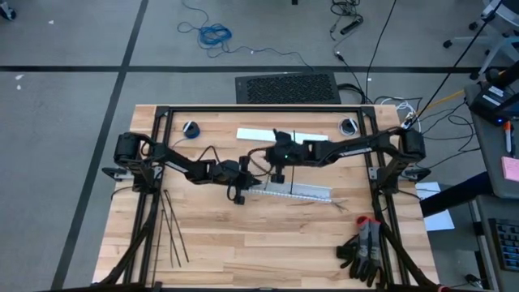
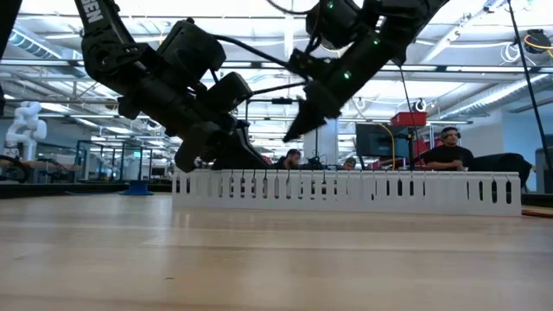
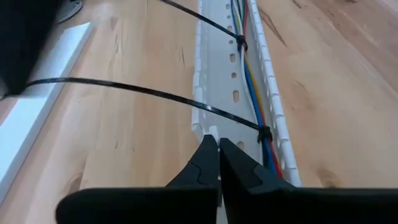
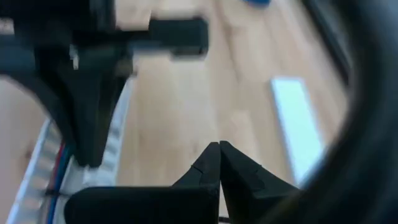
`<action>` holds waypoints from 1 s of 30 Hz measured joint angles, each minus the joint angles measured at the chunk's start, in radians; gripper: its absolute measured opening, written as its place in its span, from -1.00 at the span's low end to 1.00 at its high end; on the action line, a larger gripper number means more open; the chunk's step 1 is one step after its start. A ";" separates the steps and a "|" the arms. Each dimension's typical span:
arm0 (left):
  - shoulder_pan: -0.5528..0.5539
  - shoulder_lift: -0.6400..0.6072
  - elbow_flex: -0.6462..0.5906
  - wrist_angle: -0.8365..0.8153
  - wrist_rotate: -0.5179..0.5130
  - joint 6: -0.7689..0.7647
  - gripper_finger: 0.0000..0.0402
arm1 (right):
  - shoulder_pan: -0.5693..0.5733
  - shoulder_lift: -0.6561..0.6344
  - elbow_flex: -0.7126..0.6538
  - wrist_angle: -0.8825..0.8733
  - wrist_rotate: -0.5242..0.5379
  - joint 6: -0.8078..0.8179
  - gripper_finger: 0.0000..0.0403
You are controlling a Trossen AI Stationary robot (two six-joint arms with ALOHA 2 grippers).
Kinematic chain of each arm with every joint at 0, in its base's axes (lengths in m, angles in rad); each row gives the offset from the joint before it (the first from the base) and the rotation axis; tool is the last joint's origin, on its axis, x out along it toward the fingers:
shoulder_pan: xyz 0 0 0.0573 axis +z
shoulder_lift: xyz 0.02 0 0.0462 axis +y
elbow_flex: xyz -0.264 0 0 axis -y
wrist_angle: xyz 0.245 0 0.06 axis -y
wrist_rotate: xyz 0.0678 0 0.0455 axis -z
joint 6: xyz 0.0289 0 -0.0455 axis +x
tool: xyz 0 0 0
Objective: Ziptie cables
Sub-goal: Put the colored ziptied cables into the white cable duct
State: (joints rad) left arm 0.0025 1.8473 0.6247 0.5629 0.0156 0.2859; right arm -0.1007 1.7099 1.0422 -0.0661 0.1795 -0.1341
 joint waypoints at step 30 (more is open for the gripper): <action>-0.005 0.000 0.000 0.001 -0.020 -0.045 -0.99 | 0.061 0.112 -0.004 -0.043 -0.067 0.067 -1.00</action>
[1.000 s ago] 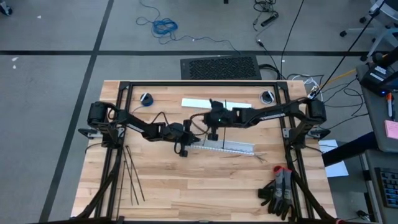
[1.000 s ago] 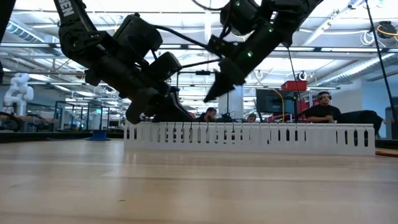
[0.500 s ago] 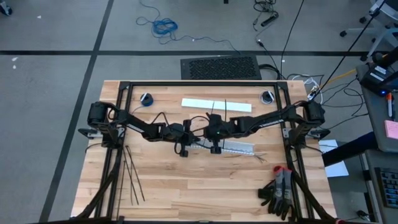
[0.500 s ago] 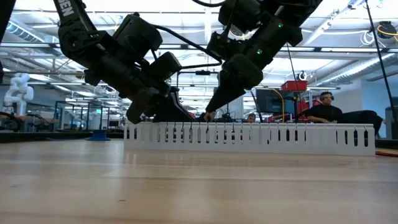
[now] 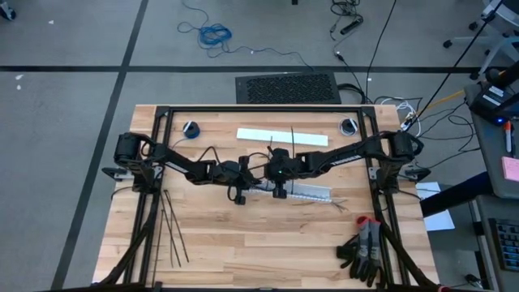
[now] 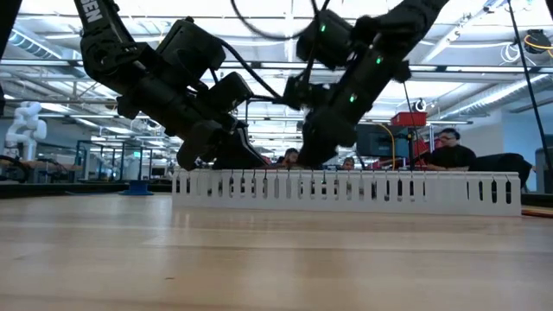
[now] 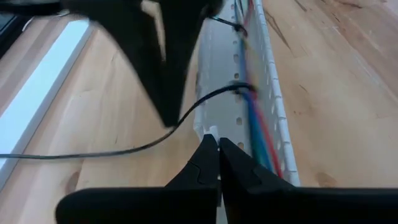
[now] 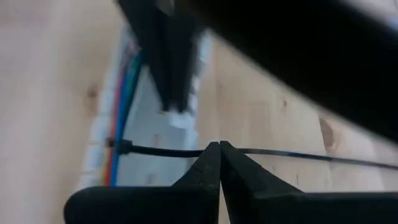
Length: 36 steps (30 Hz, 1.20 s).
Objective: Ziptie cables
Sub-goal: Put the colored ziptied cables into the white cable duct
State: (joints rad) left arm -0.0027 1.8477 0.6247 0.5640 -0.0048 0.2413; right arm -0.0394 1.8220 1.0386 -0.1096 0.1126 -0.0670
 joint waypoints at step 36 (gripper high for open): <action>0.011 0.098 -0.001 0.210 -0.033 -0.076 -0.99 | 0.022 -0.036 0.000 0.032 0.099 -0.023 -1.00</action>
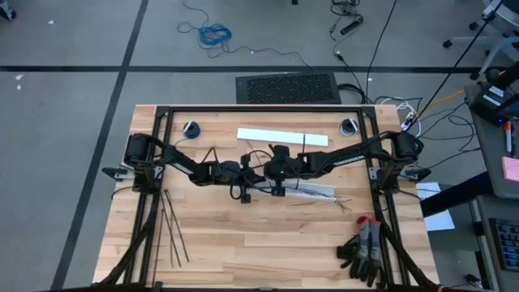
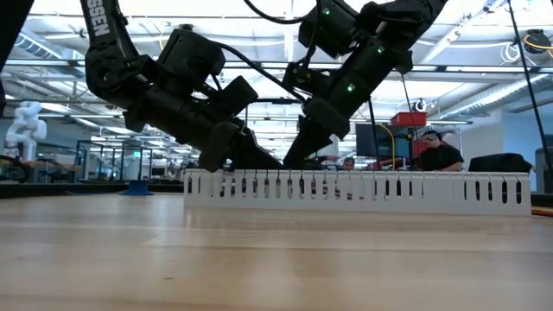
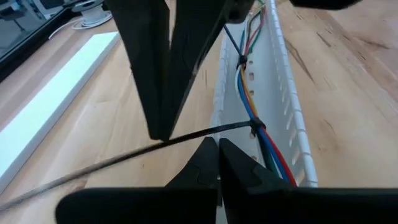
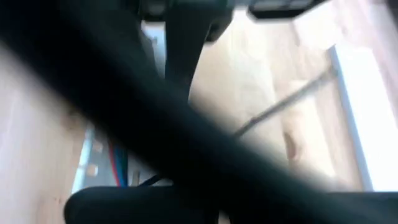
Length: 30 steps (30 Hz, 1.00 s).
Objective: Ziptie cables
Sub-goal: Put the colored ziptied cables into the white cable duct
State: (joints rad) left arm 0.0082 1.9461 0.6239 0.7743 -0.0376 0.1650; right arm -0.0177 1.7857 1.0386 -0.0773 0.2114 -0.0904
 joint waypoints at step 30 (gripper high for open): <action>-0.002 0.002 0.000 0.018 0.062 -0.004 -0.99 | 0.041 -0.017 0.000 -0.020 -0.029 0.054 -1.00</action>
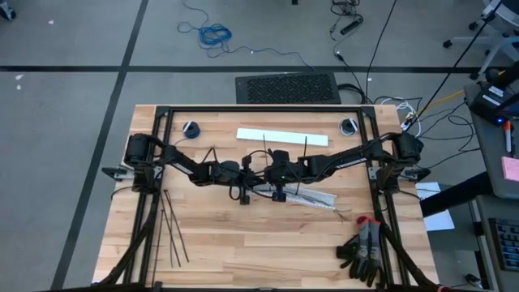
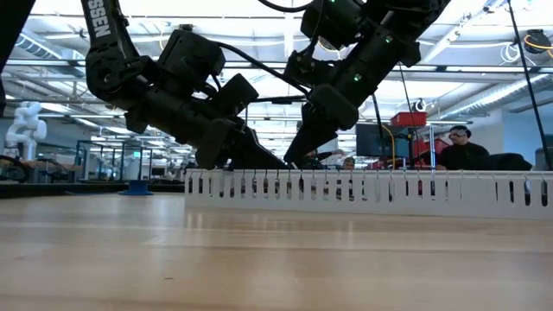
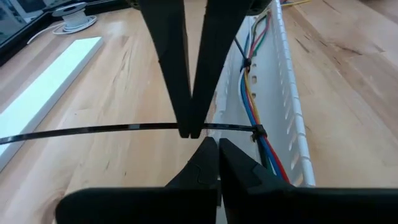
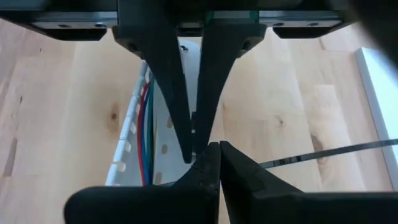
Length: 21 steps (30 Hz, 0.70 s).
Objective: Ziptie cables
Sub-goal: Put the colored ziptied cables into the white cable duct
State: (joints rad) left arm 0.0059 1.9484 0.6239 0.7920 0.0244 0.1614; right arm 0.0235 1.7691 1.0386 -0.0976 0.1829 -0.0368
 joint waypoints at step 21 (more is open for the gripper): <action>-0.040 0.001 0.000 0.001 -0.062 -0.078 -0.99 | 0.030 0.000 0.000 -0.084 -0.001 0.092 -1.00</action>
State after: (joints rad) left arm -0.0341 1.9495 0.6239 0.7925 -0.0372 0.0830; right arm 0.0537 1.7694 1.0386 -0.1818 0.1815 0.0548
